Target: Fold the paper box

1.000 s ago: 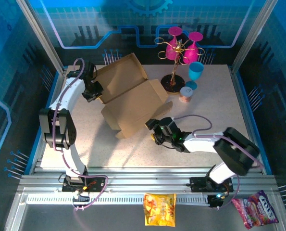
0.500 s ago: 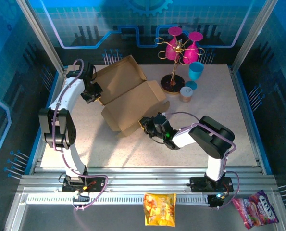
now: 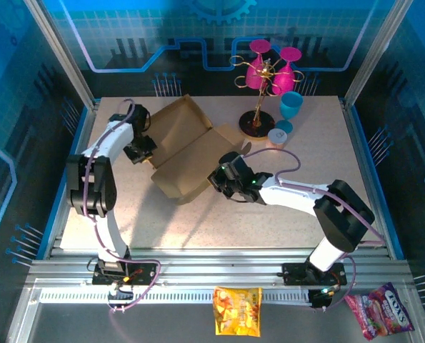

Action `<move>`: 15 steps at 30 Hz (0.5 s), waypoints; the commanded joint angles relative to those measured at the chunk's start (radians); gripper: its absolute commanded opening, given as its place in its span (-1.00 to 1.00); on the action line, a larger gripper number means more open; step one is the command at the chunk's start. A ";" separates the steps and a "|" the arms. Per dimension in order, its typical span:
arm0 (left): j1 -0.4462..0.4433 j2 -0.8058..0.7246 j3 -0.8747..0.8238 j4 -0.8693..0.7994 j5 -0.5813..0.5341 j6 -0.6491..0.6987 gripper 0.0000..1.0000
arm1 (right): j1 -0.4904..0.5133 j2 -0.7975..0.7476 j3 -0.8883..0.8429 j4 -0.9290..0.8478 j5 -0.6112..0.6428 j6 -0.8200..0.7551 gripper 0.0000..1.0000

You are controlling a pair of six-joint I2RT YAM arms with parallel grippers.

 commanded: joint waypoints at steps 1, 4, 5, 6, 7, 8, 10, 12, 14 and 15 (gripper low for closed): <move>-0.038 0.010 -0.032 -0.025 0.045 -0.035 -0.29 | 0.014 0.018 0.078 -0.226 -0.006 -0.054 -1.00; -0.041 -0.017 -0.031 -0.035 0.058 -0.052 0.08 | 0.013 0.015 0.116 -0.299 0.007 -0.060 -1.00; -0.039 -0.038 -0.032 -0.037 0.064 -0.059 0.15 | 0.011 0.015 0.135 -0.336 0.014 -0.066 -1.00; -0.040 -0.058 -0.033 -0.042 0.066 -0.069 0.23 | 0.012 0.015 0.149 -0.361 0.020 -0.071 -1.00; -0.040 -0.081 -0.029 -0.048 0.080 -0.076 0.29 | 0.010 0.016 0.165 -0.381 0.023 -0.073 -1.00; -0.038 -0.103 -0.030 -0.051 0.094 -0.085 0.32 | 0.008 0.018 0.177 -0.398 0.022 -0.073 -1.00; -0.033 -0.144 -0.041 -0.054 0.115 -0.097 0.38 | 0.004 0.025 0.201 -0.420 0.019 -0.083 -1.00; -0.024 -0.177 -0.063 -0.060 0.114 -0.098 0.40 | 0.003 0.032 0.228 -0.448 0.025 -0.097 -1.00; -0.008 -0.210 -0.095 -0.058 0.101 -0.097 0.40 | -0.002 0.038 0.250 -0.473 0.024 -0.114 -1.00; -0.001 -0.222 -0.114 -0.050 0.100 -0.098 0.40 | -0.004 0.043 0.264 -0.491 0.022 -0.121 -1.00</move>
